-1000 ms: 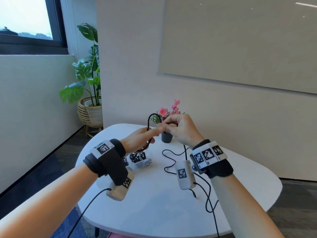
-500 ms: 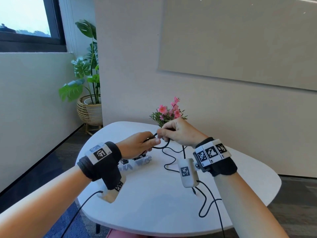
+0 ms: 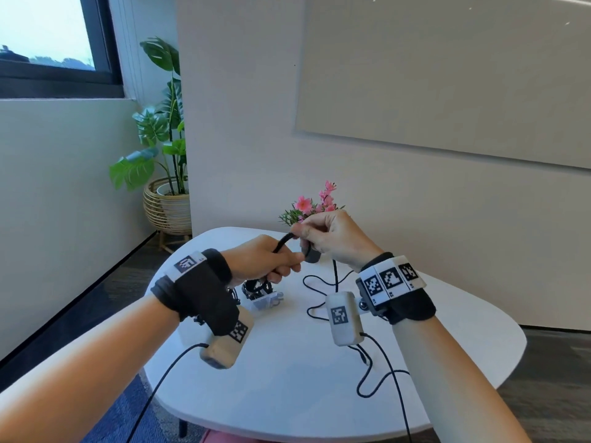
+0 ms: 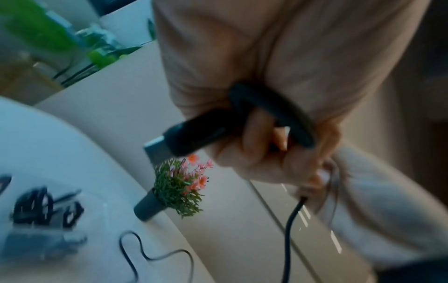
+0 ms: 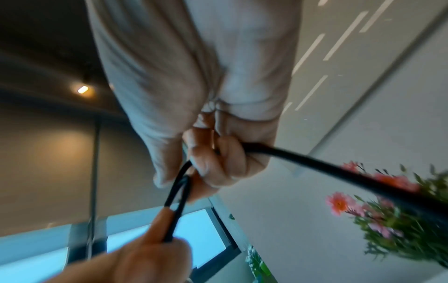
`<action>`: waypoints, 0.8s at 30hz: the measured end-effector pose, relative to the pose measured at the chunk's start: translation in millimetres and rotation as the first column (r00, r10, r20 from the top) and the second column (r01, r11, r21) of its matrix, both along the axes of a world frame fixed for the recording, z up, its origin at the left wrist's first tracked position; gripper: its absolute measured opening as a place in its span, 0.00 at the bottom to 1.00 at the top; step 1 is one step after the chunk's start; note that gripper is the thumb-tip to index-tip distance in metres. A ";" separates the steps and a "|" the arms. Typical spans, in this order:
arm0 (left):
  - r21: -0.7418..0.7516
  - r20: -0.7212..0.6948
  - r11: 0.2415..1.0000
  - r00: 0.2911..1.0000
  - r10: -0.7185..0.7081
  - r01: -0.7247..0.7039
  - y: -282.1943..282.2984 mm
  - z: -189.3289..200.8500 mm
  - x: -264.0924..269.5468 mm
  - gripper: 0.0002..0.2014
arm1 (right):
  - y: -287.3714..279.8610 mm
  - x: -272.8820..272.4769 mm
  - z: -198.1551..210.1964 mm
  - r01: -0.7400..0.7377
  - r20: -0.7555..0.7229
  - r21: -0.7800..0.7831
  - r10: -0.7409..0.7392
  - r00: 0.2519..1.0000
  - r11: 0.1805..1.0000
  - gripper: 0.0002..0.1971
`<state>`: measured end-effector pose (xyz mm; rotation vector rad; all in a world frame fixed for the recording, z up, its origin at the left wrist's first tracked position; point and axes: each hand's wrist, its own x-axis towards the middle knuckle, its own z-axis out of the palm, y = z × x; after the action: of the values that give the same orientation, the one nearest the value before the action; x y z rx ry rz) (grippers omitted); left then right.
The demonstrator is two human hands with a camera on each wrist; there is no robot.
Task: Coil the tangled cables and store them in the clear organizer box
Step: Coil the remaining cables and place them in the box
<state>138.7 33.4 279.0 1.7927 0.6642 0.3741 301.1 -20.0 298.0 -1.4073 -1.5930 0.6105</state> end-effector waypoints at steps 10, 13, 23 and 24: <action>-0.548 0.537 0.828 0.708 0.459 -0.120 -0.9 -2.8 16.4 0.15 | 3.2 -24.4 -54.3 0.210 -0.216 -0.028 -0.211 0.953 0.977 0.10; -0.498 0.489 0.800 0.654 0.577 -0.334 14.1 -13.3 28.3 0.15 | 2.7 -42.0 -70.2 0.120 0.216 -0.010 -0.115 0.970 0.993 0.12; -0.131 0.349 0.816 0.744 0.570 -0.564 34.6 -29.7 7.0 0.08 | -22.6 -32.1 -41.5 -0.093 0.361 -0.094 0.121 0.925 0.991 0.09; -0.001 0.301 0.839 0.800 0.519 -0.544 32.7 -35.1 7.0 0.10 | -21.5 -28.2 -35.0 -0.109 0.361 -0.092 0.135 0.923 0.990 0.08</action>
<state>145.7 66.1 243.9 1.5573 0.9488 1.0448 272.9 -41.5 263.0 -1.5497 -1.9829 0.4985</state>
